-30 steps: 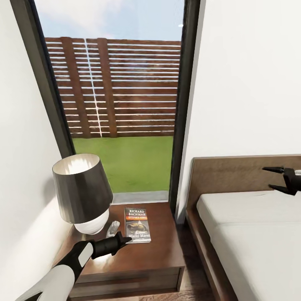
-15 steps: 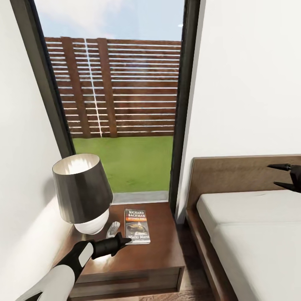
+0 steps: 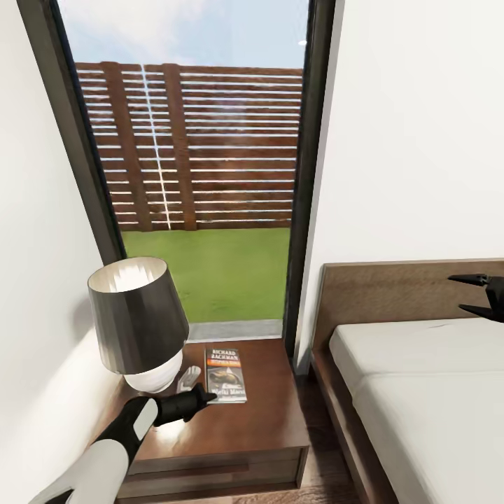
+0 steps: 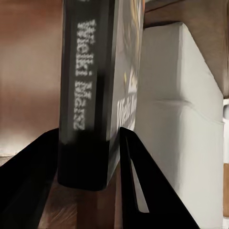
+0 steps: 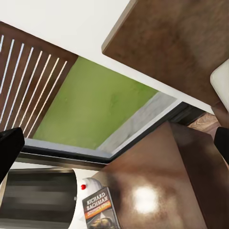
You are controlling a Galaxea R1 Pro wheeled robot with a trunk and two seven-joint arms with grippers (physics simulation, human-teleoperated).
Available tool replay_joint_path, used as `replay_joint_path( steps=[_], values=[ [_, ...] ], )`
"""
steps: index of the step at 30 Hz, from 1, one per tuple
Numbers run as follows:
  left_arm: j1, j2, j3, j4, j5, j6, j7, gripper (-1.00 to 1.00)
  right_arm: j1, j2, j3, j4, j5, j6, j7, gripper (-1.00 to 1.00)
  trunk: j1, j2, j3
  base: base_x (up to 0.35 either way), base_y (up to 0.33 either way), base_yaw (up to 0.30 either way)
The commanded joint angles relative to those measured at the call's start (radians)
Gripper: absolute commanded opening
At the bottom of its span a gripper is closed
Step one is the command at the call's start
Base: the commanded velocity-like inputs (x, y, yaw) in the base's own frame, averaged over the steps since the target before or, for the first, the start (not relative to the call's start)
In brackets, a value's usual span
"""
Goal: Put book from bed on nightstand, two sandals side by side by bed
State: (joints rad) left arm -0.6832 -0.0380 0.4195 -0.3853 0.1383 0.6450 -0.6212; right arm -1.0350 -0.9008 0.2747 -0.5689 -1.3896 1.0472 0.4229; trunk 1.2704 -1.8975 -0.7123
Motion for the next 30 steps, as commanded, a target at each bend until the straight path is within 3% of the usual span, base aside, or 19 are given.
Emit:
replay_joint_path(
  steps=[1,12,22,30],
  values=[
    [-0.001,-0.003,0.003,-0.011,-0.002,0.008,0.003,-1.00,-0.002,-0.001,0.006,0.001,0.004,0.000,0.010,1.00,0.000,-0.001,-0.001,0.000,0.000,0.000],
    [-0.026,-0.023,-0.001,-0.068,-0.005,0.067,0.037,-1.00,-0.002,-0.001,0.005,0.001,0.004,0.000,0.010,1.00,0.000,-0.001,-0.001,0.000,0.000,0.000],
    [-0.032,-0.033,-0.070,-0.073,-0.004,0.081,0.061,-1.00,-0.002,-0.001,0.006,0.001,0.004,0.000,0.010,1.00,0.000,-0.001,-0.001,0.000,0.000,0.000],
    [-0.032,-0.038,-0.081,-0.074,-0.002,0.082,0.064,-1.00,-0.002,-0.001,0.006,0.001,0.004,0.000,0.010,1.00,0.000,-0.001,-0.001,0.000,0.000,0.000]
  ],
)
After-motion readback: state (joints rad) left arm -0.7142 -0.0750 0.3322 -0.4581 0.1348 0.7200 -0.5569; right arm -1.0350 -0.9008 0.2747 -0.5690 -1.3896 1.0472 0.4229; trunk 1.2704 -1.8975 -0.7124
